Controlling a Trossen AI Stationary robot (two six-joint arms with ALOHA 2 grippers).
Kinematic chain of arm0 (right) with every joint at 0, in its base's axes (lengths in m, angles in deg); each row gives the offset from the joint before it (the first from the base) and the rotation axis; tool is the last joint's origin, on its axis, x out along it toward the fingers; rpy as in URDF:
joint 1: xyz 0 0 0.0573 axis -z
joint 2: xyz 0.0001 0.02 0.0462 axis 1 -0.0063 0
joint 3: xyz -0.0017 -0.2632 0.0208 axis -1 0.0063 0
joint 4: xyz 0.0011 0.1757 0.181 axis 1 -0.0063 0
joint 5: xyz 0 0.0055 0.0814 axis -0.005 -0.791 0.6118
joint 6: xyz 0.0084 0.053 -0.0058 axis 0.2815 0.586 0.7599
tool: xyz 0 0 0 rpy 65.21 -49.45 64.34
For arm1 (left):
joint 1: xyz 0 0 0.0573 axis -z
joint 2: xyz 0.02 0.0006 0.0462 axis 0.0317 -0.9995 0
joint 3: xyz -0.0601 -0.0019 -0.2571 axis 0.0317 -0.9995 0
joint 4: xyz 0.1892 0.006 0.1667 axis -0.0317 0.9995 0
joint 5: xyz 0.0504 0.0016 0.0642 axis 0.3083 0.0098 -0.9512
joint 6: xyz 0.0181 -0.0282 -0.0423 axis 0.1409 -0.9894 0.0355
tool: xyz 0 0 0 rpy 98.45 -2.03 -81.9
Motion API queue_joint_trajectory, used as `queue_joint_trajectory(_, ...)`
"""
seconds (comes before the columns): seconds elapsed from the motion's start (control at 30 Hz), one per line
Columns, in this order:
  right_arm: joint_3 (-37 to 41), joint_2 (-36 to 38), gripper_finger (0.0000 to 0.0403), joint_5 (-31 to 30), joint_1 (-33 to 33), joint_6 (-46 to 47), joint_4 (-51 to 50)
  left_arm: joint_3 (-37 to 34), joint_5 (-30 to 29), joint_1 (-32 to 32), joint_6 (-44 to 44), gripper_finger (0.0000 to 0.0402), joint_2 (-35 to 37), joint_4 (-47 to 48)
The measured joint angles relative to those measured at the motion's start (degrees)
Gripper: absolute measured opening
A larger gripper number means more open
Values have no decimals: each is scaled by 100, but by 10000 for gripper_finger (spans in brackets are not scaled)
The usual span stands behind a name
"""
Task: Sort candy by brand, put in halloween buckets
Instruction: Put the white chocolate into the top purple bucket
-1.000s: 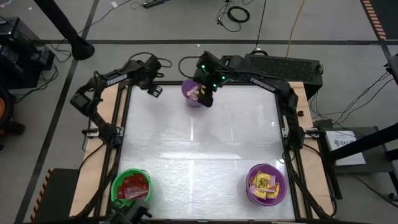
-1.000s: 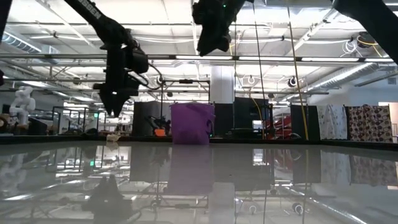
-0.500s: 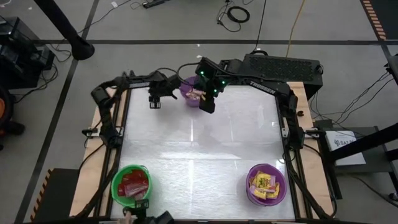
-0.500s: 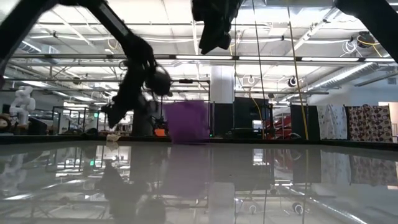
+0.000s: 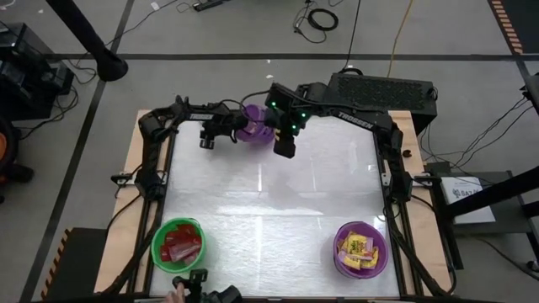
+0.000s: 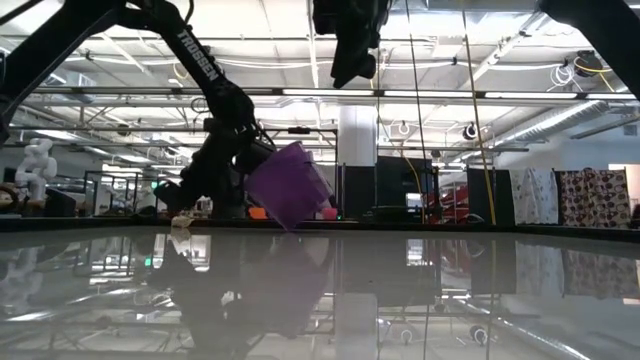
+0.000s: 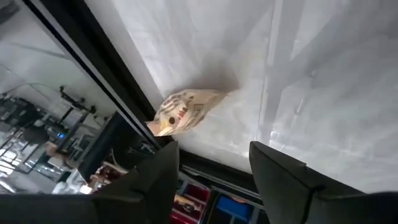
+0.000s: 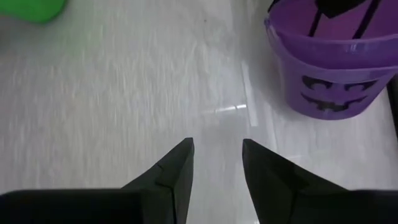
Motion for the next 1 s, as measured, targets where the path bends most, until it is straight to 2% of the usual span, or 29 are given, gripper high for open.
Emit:
queue_joint_trajectory(0.5, 0, 0, 130, 1, -125, -42, -20, 0, 469, -94, 851, 203, -113, -606)
queue_joint_trajectory(0.7, 0, 0, 130, 1, -237, 28, -77, 16, 231, -80, 967, 198, -363, -504)
queue_joint_trajectory(0.83, 0, 0, 130, 1, -319, 24, -73, 8, 206, -55, 968, 156, -372, -531)
queue_joint_trajectory(1.0, 0, 0, 130, 1, -372, -7, -66, -11, 109, -61, 834, 50, -361, -574)
